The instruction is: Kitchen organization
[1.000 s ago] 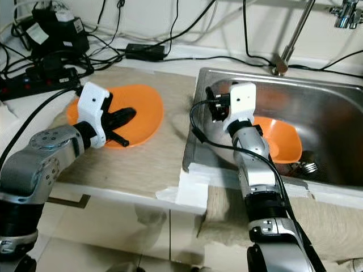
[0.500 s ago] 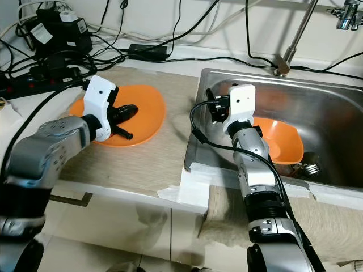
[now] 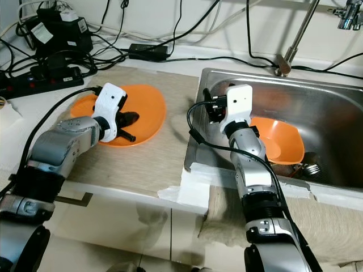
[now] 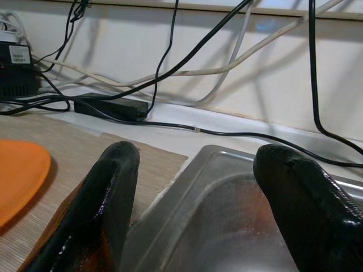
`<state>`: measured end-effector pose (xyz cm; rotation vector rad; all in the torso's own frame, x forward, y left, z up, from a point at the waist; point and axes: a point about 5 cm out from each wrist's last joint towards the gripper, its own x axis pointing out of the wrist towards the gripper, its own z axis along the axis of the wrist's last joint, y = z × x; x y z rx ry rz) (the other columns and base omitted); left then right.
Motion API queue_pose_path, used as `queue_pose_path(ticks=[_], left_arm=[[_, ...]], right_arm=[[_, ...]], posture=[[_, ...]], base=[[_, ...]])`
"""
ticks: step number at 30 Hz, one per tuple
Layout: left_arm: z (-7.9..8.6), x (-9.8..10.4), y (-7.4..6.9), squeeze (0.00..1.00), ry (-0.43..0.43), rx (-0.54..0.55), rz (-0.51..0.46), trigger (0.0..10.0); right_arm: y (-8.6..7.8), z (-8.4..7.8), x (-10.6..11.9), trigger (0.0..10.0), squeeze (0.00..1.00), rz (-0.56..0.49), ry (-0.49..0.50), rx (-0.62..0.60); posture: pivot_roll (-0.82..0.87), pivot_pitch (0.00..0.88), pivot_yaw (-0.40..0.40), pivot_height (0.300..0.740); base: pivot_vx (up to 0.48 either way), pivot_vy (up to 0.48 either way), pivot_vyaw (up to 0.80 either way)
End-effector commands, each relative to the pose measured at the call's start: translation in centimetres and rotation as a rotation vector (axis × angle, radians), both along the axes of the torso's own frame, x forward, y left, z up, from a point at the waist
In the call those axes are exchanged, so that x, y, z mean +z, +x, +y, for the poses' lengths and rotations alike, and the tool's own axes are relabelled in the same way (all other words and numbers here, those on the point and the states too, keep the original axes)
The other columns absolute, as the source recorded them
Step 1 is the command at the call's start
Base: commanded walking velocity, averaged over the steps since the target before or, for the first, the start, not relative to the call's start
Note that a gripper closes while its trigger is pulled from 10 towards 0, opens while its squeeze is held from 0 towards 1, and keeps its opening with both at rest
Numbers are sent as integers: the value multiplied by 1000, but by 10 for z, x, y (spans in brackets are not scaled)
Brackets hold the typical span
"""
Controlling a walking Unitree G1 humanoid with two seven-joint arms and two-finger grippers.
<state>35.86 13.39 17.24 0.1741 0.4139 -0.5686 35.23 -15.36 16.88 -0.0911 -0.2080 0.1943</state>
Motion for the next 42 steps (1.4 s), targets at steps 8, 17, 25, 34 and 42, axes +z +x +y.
queue_pose_path(ticks=[8, 17, 25, 34, 42], left_arm=[[-28, -10, -34, 0, -26, -239, 186, 10000], [-46, 10, -46, 0, -59, -300, 105, 10000], [-32, 39, -21, 0, -92, -95, -142, 10000], [-1, 37, -24, 0, -91, 45, -178, 10000], [40, 7, -38, 0, 23, 215, -181, 10000]], right_arm=[[0, 2, -2, 10000, 0, 11, -11, 5], [0, 3, -6, 10000, 0, 26, -14, 4], [0, 3, -6, 10000, 0, 25, -14, 1], [-3, -2, -6, 10000, 0, 23, -17, -5], [-3, -9, -8, 10000, 0, 29, -24, -17]], posture=[[115, 0, -9, 740], [128, 0, -9, 740], [129, 0, -10, 740], [121, 0, -9, 740], [132, 0, -14, 740]], base=[[0, 0, 0], [0, 0, 0], [0, 0, 0], [0, 0, 0], [0, 0, 0]])
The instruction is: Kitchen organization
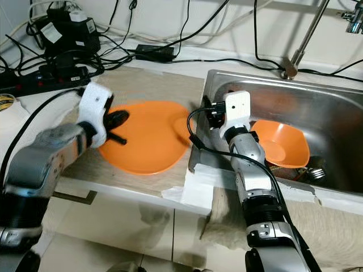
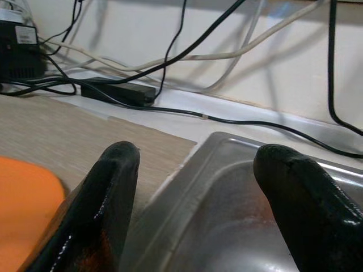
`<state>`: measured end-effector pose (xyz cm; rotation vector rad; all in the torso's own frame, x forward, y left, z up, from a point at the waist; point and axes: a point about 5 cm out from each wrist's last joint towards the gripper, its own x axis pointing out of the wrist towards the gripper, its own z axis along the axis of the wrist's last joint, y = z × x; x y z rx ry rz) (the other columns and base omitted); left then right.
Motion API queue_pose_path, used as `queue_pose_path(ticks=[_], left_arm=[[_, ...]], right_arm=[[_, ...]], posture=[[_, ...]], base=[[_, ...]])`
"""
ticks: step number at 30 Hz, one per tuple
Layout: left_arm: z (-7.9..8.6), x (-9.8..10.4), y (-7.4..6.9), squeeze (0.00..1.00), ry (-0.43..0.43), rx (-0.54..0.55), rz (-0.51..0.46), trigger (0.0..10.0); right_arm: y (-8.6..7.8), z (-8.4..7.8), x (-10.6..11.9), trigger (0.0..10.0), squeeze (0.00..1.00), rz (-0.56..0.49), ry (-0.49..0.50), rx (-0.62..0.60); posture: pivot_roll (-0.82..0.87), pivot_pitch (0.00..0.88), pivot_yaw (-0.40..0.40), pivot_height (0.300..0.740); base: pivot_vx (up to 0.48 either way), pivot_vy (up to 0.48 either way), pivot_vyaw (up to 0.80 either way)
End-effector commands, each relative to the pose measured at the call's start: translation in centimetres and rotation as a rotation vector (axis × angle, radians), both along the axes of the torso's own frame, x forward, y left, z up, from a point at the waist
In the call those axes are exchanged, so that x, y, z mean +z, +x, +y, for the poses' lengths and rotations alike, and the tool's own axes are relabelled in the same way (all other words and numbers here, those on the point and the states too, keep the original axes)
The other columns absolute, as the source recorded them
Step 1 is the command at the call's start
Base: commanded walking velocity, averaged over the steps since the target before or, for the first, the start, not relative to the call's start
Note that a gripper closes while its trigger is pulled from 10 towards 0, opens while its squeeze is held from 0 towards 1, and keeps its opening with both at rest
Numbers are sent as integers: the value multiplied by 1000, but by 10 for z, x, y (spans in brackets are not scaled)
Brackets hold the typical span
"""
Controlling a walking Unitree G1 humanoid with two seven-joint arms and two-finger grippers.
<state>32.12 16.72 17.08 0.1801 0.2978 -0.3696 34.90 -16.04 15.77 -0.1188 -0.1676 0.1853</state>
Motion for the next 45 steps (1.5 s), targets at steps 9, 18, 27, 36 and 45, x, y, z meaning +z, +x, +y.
queue_pose_path(ticks=[9, 18, 27, 36, 45], left_arm=[[31, 7, -12, 0, 26, 133, -59, 10000], [23, -17, -22, 0, -4, 127, 8, 10000], [21, -46, -21, 0, -96, 180, -5, 10000], [23, -63, -22, 0, -110, 206, 6, 10000], [24, -70, -20, 0, -99, 201, -9, 10000]], right_arm=[[3, -1, 3, 10000, 0, 2, -2, 17], [4, 0, 4, 10000, 0, 4, -7, 32], [3, -1, 6, 10000, 0, 20, 37, 43], [2, 3, 7, 10000, 0, 53, 132, 90], [-1, 21, 11, 10000, 0, 173, 417, 235]], posture=[[163, 0, -39, 740], [155, 0, -51, 740], [128, 0, -54, 740], [110, 0, -57, 740], [108, 0, -56, 740]], base=[[0, 0, 0], [0, 0, 0], [0, 0, 0], [0, 0, 0], [0, 0, 0]])
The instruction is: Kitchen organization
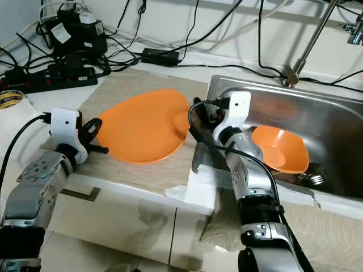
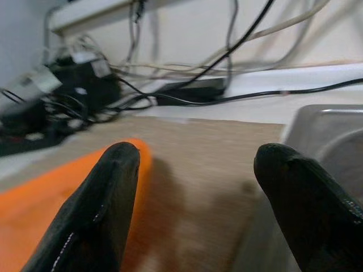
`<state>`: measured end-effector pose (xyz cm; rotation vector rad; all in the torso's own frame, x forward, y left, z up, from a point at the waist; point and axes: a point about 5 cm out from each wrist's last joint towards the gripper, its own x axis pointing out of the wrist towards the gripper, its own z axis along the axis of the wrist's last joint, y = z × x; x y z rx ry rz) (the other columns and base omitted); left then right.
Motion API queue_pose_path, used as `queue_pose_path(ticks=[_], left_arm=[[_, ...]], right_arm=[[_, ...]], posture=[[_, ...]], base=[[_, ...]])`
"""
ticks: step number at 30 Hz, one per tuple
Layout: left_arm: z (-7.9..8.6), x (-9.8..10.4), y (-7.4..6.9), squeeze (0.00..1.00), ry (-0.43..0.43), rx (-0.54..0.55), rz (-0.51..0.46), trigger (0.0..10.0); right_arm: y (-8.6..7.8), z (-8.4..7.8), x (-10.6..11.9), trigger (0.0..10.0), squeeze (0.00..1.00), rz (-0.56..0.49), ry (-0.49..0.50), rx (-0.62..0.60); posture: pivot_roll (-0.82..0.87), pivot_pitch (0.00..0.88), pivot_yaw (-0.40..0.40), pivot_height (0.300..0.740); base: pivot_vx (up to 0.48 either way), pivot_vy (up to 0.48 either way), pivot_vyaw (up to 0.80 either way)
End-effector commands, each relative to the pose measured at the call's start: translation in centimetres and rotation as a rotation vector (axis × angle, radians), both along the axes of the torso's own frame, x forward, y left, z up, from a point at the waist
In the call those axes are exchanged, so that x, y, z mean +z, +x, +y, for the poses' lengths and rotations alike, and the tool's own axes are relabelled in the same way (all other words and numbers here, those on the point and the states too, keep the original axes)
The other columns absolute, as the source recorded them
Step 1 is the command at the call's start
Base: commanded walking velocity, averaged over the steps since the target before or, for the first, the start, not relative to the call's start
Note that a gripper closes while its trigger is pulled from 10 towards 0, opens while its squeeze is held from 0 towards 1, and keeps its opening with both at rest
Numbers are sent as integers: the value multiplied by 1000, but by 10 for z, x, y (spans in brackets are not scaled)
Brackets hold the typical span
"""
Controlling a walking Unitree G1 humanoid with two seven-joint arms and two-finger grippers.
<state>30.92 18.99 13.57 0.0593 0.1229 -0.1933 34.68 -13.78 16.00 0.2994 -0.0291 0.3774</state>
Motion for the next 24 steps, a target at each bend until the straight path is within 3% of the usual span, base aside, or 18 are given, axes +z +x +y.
queue_pose_path(ticks=[1, 8, 16, 24], left_arm=[[2, -35, -8, 0, 12, 12, 156, 10000], [3, -36, -6, 0, 34, 9, 154, 10000], [3, -36, -5, 0, 31, 4, 151, 10000], [6, -36, -5, 0, 31, 11, 148, 10000]], right_arm=[[0, 2, 9, 10000, 0, 7, 79, 45], [-8, 14, 12, 10000, 0, 65, 160, 181], [-12, 18, 5, 10000, 0, 170, 205, 232], [-11, 16, -6, 10000, 0, 190, 104, 180]], posture=[[111, 0, -56, 740], [114, 0, -57, 740], [117, 0, -62, 740], [129, 0, -70, 740]], base=[[0, 0, 0], [0, 0, 0], [0, 0, 0], [0, 0, 0]])
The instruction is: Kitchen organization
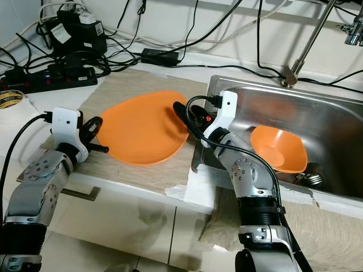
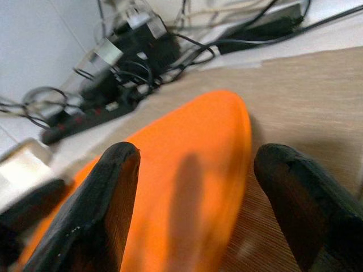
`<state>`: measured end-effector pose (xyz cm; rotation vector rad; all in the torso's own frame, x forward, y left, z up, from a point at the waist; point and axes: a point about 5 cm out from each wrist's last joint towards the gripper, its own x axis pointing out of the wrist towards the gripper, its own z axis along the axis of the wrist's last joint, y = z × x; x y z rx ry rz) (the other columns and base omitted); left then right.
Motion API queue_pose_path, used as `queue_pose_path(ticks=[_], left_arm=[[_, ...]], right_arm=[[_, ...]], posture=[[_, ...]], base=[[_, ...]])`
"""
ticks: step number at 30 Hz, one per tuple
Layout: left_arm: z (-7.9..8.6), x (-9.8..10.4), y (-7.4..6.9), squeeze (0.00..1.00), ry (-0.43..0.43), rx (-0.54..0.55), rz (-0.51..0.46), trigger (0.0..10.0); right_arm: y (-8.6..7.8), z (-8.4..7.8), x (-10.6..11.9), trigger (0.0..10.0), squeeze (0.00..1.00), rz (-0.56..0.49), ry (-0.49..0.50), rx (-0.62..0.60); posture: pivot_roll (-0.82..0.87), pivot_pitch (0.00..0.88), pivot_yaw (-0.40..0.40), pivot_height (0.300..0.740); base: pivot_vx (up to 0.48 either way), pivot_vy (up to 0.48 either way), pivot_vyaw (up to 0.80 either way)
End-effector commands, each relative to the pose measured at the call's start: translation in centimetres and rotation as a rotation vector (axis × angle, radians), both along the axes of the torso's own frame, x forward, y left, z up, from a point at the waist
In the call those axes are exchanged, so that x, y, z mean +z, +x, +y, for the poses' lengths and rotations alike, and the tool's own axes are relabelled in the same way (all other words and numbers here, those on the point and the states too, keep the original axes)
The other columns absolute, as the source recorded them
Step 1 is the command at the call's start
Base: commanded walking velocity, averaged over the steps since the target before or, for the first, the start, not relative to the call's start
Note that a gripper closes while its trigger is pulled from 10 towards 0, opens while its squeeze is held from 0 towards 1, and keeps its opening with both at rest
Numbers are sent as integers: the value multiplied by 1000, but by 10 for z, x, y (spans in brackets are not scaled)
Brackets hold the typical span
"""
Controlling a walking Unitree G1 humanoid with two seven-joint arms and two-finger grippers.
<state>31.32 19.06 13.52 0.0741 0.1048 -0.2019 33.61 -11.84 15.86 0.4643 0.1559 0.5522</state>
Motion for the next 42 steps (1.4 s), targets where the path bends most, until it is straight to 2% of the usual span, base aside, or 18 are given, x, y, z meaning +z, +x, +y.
queue_pose_path(ticks=[1, 2, 3, 4, 7, 15, 16, 17, 18, 19, 22, 26, 27, 32, 38, 42], left_arm=[[5, -36, -9, 0, 21, 23, 166, 10000], [5, -36, -9, 0, 21, 23, 166, 10000], [6, -36, -9, 0, 23, 25, 165, 10000], [7, -36, -10, 0, 25, 26, 165, 10000], [8, -37, -10, 0, 28, 25, 167, 10000], [9, -35, -7, 0, 35, 21, 165, 10000], [9, -35, -6, 0, 38, 17, 164, 10000], [9, -34, -6, 0, 42, 10, 164, 10000], [8, -35, -6, 0, 43, 8, 164, 10000], [8, -34, -6, 0, 43, 6, 163, 10000], [8, -33, -5, 0, 46, 3, 161, 10000], [9, -33, -5, 0, 47, 2, 161, 10000], [9, -33, -5, 0, 50, 0, 162, 10000], [8, -33, -5, 0, 51, -2, 162, 10000], [8, -33, -6, 0, 50, -2, 164, 10000], [7, -33, -6, 0, 49, -3, 162, 10000]], right_arm=[[3, -6, -6, 10000, 506, -18, -110, -70], [3, -6, -6, 10000, 506, -18, -110, -70], [5, -7, -6, 10000, 1000, -49, -169, -103], [6, -9, -4, 10000, 1000, -86, -225, -131], [7, -9, -2, 10000, 1000, -106, -259, -135], [7, -9, -12, 10000, 1000, -28, -186, -157], [7, -8, -15, 10000, 1000, -7, -150, -171], [8, -8, -17, 10000, 690, 9, -121, -184], [8, -7, -17, 10000, 690, 13, -113, -185], [9, -6, -17, 10000, 0, 23, -86, -183], [9, -1, -15, 10000, 0, 40, -12, -166], [10, 3, -13, 10000, 0, 48, 24, -154], [11, 8, -10, 10000, 0, 57, 71, -136], [10, 19, -11, 10000, 0, 106, 153, -89], [8, 27, -13, 10000, 0, 120, 158, -60], [9, 28, -14, 10000, 0, 105, 121, -66]], posture=[[134, 0, -71, 740], [134, 0, -71, 740], [137, 0, -71, 740], [138, 0, -71, 740], [139, 0, -70, 740], [143, 0, -64, 740], [143, 0, -60, 740], [143, 0, -59, 740], [144, 0, -58, 740], [144, 0, -56, 740], [148, 0, -54, 740], [148, 0, -54, 740], [148, 0, -54, 740], [154, 0, -54, 740], [157, 0, -57, 740], [159, 0, -58, 740]], base=[[0, 0, 0], [0, 0, 0], [0, 0, 0], [0, 0, 0], [0, 0, 0], [0, 0, 0], [0, 0, 0], [0, 0, 0], [0, 0, 0], [0, 0, 0], [0, 0, 0], [0, 0, 0], [0, 0, 0], [0, 0, 0], [0, 0, 0], [0, 0, 0]])
